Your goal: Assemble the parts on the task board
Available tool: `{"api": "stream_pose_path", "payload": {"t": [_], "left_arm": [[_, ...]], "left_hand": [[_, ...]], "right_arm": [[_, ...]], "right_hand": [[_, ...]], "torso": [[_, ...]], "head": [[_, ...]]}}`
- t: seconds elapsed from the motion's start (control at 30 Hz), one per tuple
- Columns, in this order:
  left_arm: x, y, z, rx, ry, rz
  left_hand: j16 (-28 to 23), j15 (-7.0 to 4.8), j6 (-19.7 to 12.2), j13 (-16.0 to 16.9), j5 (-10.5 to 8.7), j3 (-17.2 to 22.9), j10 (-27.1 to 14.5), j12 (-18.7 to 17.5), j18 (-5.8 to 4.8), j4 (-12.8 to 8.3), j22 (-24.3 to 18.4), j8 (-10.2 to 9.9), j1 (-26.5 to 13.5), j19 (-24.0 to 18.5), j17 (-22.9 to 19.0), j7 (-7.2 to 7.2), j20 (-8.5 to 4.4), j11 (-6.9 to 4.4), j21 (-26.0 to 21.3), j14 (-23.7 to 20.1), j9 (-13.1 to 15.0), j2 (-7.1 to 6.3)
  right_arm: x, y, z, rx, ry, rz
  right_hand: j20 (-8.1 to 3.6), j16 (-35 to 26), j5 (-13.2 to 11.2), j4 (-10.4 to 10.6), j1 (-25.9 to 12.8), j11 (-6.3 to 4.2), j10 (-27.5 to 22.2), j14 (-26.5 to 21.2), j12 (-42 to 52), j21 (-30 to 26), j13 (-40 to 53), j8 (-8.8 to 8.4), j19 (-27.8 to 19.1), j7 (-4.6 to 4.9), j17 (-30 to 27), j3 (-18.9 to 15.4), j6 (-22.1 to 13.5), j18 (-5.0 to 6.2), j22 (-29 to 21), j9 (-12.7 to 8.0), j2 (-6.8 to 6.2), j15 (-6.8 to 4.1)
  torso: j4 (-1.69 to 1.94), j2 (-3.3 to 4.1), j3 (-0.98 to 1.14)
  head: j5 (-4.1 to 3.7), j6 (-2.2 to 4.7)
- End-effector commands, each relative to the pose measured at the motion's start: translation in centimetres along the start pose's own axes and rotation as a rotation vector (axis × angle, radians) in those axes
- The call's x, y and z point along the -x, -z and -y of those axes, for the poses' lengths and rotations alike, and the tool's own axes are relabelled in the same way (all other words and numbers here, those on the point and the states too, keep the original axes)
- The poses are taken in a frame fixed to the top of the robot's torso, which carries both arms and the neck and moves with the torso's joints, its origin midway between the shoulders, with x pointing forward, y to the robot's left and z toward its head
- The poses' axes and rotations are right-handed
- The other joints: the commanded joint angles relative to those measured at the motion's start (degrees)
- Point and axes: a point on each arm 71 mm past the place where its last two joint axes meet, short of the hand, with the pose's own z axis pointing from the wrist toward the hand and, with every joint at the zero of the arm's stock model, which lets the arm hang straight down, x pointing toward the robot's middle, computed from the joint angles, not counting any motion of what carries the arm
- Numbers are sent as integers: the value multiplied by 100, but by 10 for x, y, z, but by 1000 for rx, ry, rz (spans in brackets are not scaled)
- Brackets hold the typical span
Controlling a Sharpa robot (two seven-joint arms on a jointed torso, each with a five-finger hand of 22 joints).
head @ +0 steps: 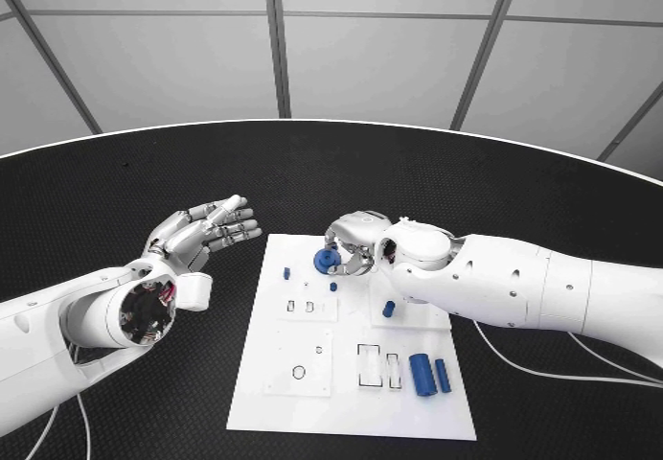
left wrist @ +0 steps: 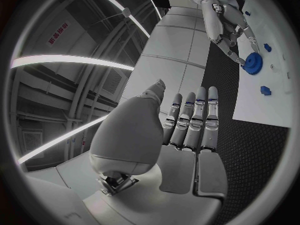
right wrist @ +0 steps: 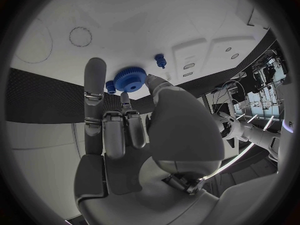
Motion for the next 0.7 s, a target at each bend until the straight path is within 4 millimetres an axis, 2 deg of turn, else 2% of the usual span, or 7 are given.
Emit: {"api": "stream_pose_path", "payload": {"t": [0.03, 0.17, 0.27, 0.53, 0.63, 0.7], "left_arm": [[0, 0, 0, 0, 0, 0], [0, 0, 0, 0, 0, 0], [0, 0, 0, 0, 0, 1], [1, 0, 0, 0, -1, 4], [2, -1, 0, 0, -2, 4], [2, -1, 0, 0, -2, 5]], "left_hand": [[-27, 2, 31, -5, 10, 44, 57, -36, 115, 3, -5, -30, 12, 22, 8, 294, -2, 0, 27, -13, -5, -46], [-27, 2, 31, -5, 10, 44, 57, -36, 115, 3, -5, -30, 12, 22, 8, 294, -2, 0, 27, -13, -5, -46], [-27, 2, 31, -5, 10, 44, 57, -36, 115, 3, -5, -30, 12, 22, 8, 294, -2, 0, 27, -13, -5, -46], [-32, 3, 29, -6, 10, 48, 56, -44, 115, 2, -8, -34, 13, 22, 9, 297, -2, 2, 26, -12, -7, -47], [-32, 3, 29, -6, 10, 48, 56, -44, 115, 2, -8, -34, 13, 22, 9, 297, -2, 2, 26, -12, -7, -47], [-32, 3, 29, -6, 10, 48, 56, -44, 115, 2, -8, -34, 13, 22, 9, 297, -2, 2, 26, -12, -7, -47]], "right_arm": [[-1, 0, 1, -2, -5, -11], [-2, -1, 3, -10, -5, -27], [-3, -1, 4, -14, -5, -32], [-1, 1, 8, -25, -12, -7], [2, 6, 10, -19, -26, 41], [6, 12, 12, -10, -39, 82]], "right_hand": [[27, 15, 15, 11, -136, 33, 495, 605, 27, -10, 1397, -25, 321, -20, 1506, -78, -7, 24, -14, 16, 42, 17], [20, 15, 67, 17, -264, 29, 501, 605, 34, 2, 1403, -69, 321, -24, 1506, -135, -19, 24, -34, 14, 88, 8], [18, 15, 121, 21, -419, 27, 498, 605, 31, 8, 1400, -102, 321, -26, 1506, -187, -17, 23, -57, 14, 149, 10], [18, 15, 230, 18, -502, 25, 499, 605, 33, 22, 1402, -131, 321, -25, 1506, -199, -12, 21, -69, 14, 197, 12], [19, 15, 290, 4, -501, 27, 504, 605, 38, 23, 1406, -138, 321, -24, 1506, -184, 2, 22, -84, 17, 213, 13], [19, 15, 300, -8, -487, 27, 517, 605, 56, 29, 1420, -139, 322, -23, 1506, -178, 11, 21, -82, 18, 210, 13]], "torso": [[4, 1, -5], [10, 5, -3], [8, 3, -5], [-5, -1, 5], [-4, -3, 12], [-3, -3, 9]], "head": [[-8, -4], [-2, 6], [2, -11], [4, 4], [-5, 20], [-8, 22]]}}
